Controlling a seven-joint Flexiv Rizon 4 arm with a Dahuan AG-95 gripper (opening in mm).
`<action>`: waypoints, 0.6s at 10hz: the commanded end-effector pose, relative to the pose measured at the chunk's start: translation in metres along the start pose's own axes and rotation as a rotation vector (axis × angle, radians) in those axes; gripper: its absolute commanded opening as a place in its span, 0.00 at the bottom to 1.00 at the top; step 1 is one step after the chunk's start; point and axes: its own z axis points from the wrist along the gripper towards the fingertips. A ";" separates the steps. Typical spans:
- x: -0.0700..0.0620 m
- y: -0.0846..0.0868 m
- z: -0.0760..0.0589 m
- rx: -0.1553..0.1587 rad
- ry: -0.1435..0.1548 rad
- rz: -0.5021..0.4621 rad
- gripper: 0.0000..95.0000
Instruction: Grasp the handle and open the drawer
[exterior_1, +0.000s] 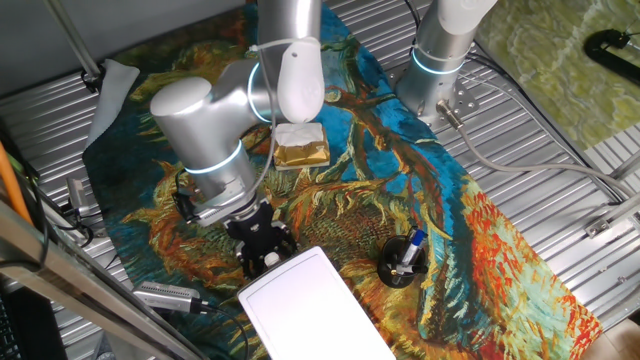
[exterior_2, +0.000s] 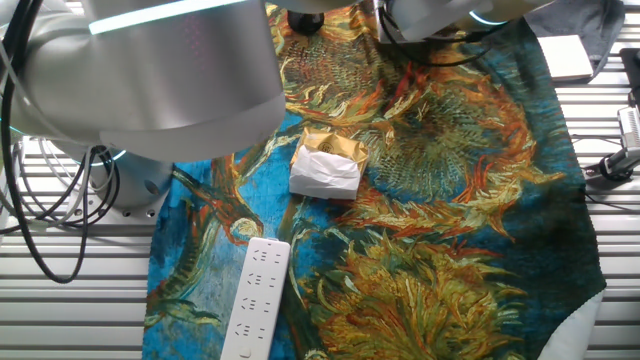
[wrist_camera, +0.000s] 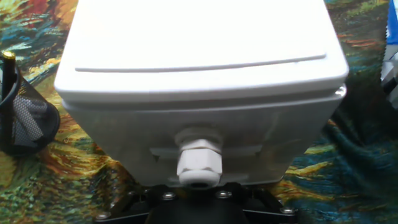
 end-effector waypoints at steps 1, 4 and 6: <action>0.000 0.000 0.000 0.007 0.000 -0.002 0.60; 0.000 0.000 0.000 0.014 0.000 -0.006 0.60; 0.000 0.000 0.000 0.019 -0.001 -0.006 0.40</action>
